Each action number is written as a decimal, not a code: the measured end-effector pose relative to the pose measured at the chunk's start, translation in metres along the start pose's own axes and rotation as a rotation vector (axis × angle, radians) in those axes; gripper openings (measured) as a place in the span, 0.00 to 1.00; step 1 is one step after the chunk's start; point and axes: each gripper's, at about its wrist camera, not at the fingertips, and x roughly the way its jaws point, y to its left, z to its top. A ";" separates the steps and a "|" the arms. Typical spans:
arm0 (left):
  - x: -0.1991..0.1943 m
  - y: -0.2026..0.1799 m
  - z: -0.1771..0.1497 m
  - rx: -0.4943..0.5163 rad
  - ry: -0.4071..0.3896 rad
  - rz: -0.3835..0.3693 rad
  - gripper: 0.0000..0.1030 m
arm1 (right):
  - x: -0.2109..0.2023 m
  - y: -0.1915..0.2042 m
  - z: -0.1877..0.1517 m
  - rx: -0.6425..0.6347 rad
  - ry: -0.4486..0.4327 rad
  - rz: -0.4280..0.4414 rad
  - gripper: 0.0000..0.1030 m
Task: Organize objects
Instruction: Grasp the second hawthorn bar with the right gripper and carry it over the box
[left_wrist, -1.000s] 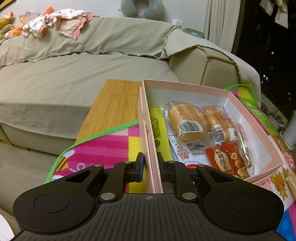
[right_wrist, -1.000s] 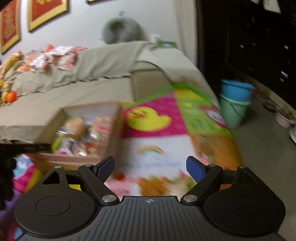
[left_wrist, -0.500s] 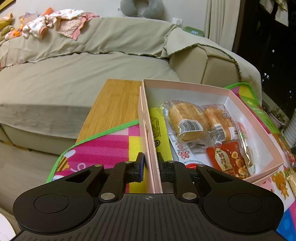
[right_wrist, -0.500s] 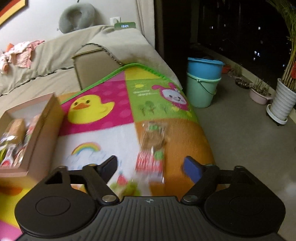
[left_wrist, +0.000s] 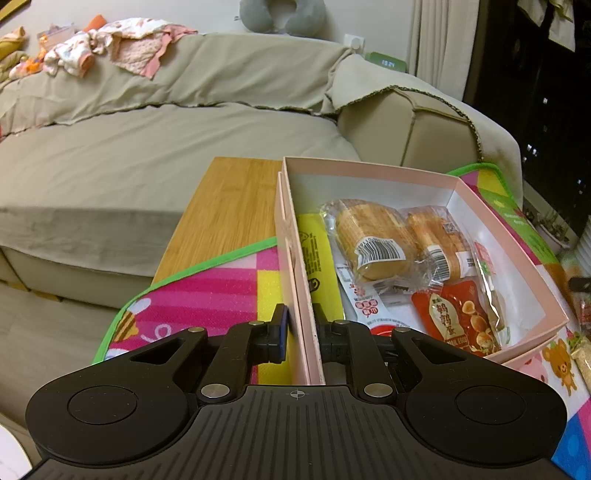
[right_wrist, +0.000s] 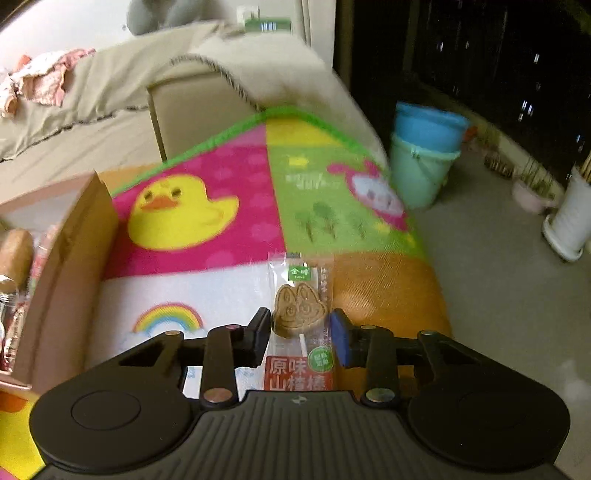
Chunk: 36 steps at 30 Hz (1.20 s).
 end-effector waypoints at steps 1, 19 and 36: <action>0.000 0.000 0.000 0.001 0.000 0.001 0.15 | -0.007 0.000 0.001 0.001 -0.018 -0.004 0.34; 0.000 0.000 0.000 0.000 0.000 0.001 0.15 | -0.177 0.003 -0.030 0.009 -0.270 0.161 0.33; -0.008 0.000 0.000 -0.005 -0.015 0.007 0.15 | -0.217 0.043 -0.041 -0.131 -0.272 0.315 0.34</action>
